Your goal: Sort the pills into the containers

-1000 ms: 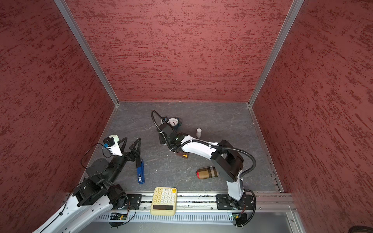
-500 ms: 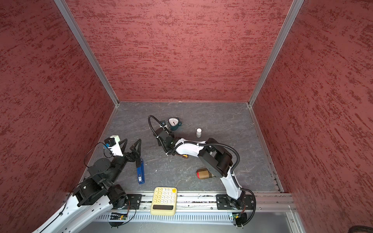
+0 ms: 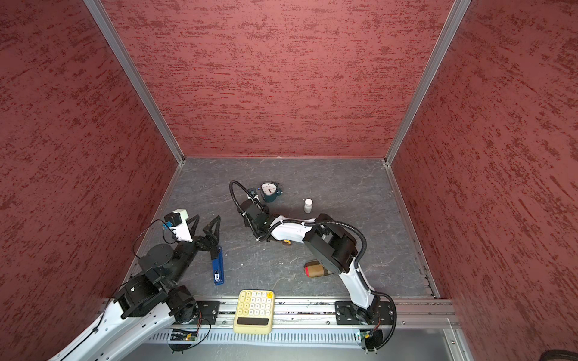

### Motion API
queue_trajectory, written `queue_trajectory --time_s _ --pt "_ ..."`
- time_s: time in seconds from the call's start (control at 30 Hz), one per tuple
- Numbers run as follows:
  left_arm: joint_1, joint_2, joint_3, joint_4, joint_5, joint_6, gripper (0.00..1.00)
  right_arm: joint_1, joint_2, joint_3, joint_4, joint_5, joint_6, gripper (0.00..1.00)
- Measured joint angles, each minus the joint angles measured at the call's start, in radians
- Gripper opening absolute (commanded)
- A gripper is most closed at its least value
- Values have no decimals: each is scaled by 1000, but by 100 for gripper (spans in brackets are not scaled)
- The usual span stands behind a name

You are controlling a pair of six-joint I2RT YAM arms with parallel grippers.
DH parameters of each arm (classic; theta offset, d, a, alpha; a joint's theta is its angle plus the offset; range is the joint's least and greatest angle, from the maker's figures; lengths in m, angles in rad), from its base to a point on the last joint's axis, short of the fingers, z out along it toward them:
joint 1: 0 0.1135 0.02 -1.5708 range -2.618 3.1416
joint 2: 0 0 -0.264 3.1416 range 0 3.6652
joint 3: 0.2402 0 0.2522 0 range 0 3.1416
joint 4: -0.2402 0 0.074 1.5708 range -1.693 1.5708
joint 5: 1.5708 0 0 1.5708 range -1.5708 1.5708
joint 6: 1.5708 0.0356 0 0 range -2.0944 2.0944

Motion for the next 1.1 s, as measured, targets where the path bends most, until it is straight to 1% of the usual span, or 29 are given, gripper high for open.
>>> queue_trajectory --time_s 0.07,0.2,0.3,0.53,0.6,0.77,0.97,1.03,1.1 --pt "0 7 0 0 2 0 86 1 1 0 5 0 2 48" --pt "0 12 0 0 3 0 86 1 1 -7 13 0 8 62" --pt "0 12 1 0 3 1 86 2 1 -24 9 1 12 69" --pt "1 13 10 0 3 3 86 2 -1 -44 -4 0 19 81" --pt "1 13 16 0 3 3 86 2 -7 -45 -11 -1 23 86" --pt "1 35 32 0 3 3 87 2 -69 -57 -37 -13 35 95" --pt "2 68 41 5 3 2 87 2 -255 -104 -53 -43 52 98" --pt "3 75 41 12 3 2 86 1 -302 -104 -57 -57 57 98" --pt "8 89 42 23 6 3 84 -7 -344 -104 -66 -82 66 96"
